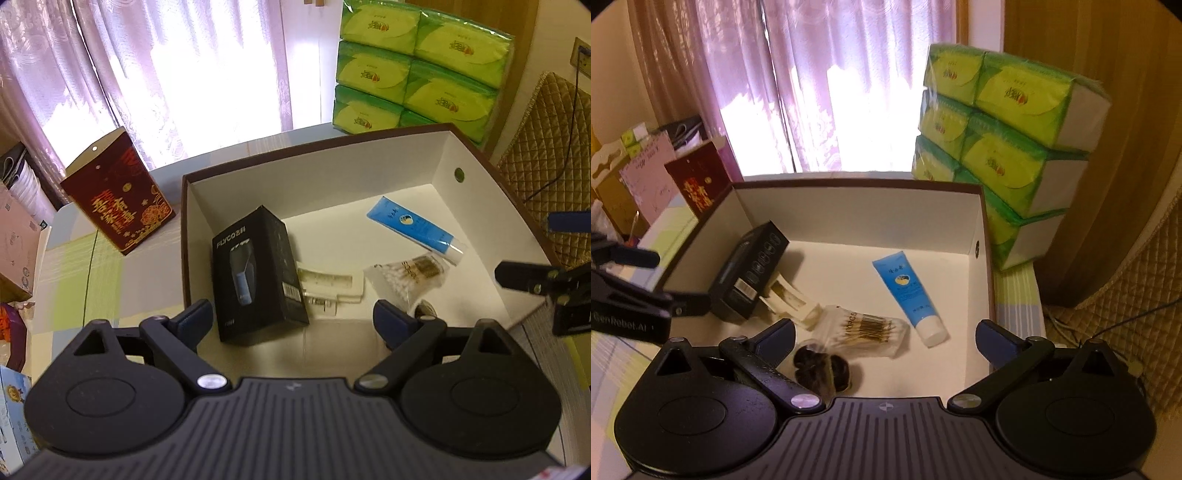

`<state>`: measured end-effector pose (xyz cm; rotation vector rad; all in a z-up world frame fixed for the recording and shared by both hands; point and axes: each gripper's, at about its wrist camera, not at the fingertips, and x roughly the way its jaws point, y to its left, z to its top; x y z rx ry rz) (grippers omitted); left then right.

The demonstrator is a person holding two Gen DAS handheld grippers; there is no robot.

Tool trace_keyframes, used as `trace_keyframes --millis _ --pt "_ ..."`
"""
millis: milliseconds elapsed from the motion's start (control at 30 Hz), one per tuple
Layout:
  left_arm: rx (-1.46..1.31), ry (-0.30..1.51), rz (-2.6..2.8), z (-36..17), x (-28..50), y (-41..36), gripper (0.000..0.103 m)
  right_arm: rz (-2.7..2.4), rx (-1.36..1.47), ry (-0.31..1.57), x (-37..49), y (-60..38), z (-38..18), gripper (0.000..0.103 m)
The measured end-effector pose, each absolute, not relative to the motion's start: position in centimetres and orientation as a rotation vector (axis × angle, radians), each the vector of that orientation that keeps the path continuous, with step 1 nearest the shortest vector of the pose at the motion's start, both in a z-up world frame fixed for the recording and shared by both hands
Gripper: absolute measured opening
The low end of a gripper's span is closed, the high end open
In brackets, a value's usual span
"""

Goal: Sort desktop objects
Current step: 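Withdraw both tools from the box toward the remaining table items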

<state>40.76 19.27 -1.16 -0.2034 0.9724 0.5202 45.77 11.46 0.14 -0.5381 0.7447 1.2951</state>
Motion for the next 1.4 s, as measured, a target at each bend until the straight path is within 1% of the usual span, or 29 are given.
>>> trace_keyframes --millis 567,800,1100,1400 --pt "-0.187 0.898 0.552 2.4 33.1 13.6 0.092 1.291 -0.444 0.664 41.8 3.9 3.8 0.101" --pt "-0.245 0.847 0.577 3.9 29.6 11.8 0.092 1.315 -0.394 0.627 39.6 0.6 5.2 0.101" --pt "-0.251 0.810 0.599 5.2 26.5 9.1 0.095 1.331 -0.398 0.626 37.6 -2.9 5.3 0.101" --pt "-0.258 0.843 0.619 4.4 24.7 7.6 0.095 1.325 -0.423 0.648 36.5 -5.0 4.6 0.101"
